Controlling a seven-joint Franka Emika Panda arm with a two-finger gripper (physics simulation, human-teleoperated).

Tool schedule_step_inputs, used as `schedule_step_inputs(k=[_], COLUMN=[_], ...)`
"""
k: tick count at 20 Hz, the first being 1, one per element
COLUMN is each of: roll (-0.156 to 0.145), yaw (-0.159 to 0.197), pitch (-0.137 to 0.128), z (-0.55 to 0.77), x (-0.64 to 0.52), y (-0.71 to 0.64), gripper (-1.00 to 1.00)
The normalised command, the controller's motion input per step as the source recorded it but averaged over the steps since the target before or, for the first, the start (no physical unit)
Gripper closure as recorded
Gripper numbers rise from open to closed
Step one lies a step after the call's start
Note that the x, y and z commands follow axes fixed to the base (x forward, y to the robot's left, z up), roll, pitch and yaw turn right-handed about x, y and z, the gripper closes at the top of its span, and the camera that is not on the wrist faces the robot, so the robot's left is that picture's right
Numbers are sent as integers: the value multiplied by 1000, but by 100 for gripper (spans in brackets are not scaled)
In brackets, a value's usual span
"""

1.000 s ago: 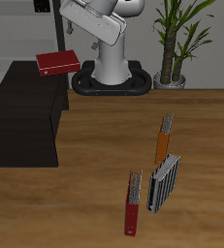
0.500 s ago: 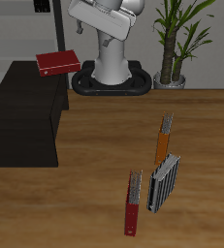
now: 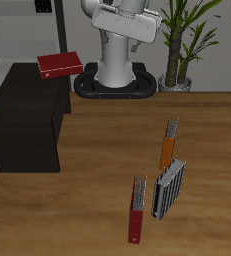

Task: Place the left red book flat on top of the shelf and place the orange book upright on top of the shelf

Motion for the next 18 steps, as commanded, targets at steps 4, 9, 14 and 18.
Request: schedule_step_inputs(k=[4,9,14,18], roll=[126,155,79,51], yaw=[14,70,-8,41], pitch=[19,-23,28,-3], z=[-126,-101,-96,-53], x=[63,57,231,188], y=[752,961,580,353], gripper=[-100,-100,-100,-100])
